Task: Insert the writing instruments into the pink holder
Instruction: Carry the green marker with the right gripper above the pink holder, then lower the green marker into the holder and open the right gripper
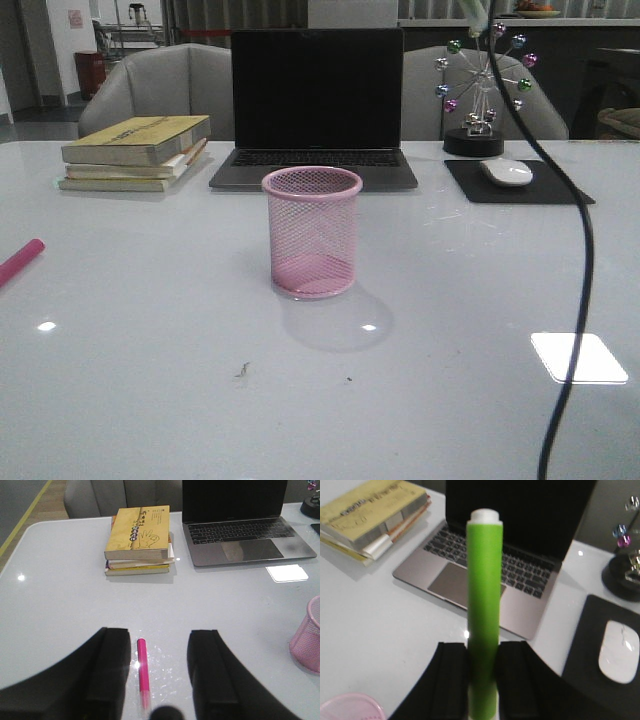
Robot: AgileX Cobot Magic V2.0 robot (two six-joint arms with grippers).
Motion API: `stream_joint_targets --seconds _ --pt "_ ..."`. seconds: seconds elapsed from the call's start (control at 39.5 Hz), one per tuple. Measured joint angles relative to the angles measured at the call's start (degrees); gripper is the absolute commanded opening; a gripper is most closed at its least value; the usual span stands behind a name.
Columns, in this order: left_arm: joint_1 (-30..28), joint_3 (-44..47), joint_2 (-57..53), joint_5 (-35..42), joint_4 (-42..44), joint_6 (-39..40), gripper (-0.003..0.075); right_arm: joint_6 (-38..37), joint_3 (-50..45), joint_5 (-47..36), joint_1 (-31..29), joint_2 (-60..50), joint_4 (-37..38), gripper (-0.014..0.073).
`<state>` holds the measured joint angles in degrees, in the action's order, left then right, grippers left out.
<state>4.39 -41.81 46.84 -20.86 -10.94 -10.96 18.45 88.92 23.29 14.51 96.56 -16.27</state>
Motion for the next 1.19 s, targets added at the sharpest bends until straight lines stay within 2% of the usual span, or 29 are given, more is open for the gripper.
stream_joint_targets --seconds 0.18,0.38,0.56,0.66,0.91,1.06,1.19 --pt "0.0 0.0 0.0 0.0 0.0 0.0 0.0356 0.1 -2.8 -10.6 7.5 -0.1 -0.2 0.0051" --pt "0.0 0.0 0.0 0.0 0.0 0.0 0.0356 0.2 -14.2 -26.5 14.9 -0.1 -0.3 0.0051" --pt "0.0 0.0 0.0 0.0 0.0 0.0 0.0356 -0.3 -26.9 -40.1 17.9 -0.1 -0.3 0.0051" --pt "0.0 0.0 0.0 0.0 0.0 0.0 0.0356 -2.1 -30.7 -47.5 18.1 0.7 -0.3 0.0051" --pt "0.0 0.0 0.0 0.0 0.0 0.0 0.0356 -8.4 -31.5 -56.8 18.1 8.5 0.8 0.0051" --pt "0.0 0.0 0.0 0.0 0.0 0.0 0.0356 -8.7 -31.5 -58.8 18.1 10.9 3.2 0.0051" --pt "0.0 0.0 0.0 0.0 0.0 0.0 0.0356 -8.8 -31.5 -58.8 18.1 11.1 4.9 0.0114"
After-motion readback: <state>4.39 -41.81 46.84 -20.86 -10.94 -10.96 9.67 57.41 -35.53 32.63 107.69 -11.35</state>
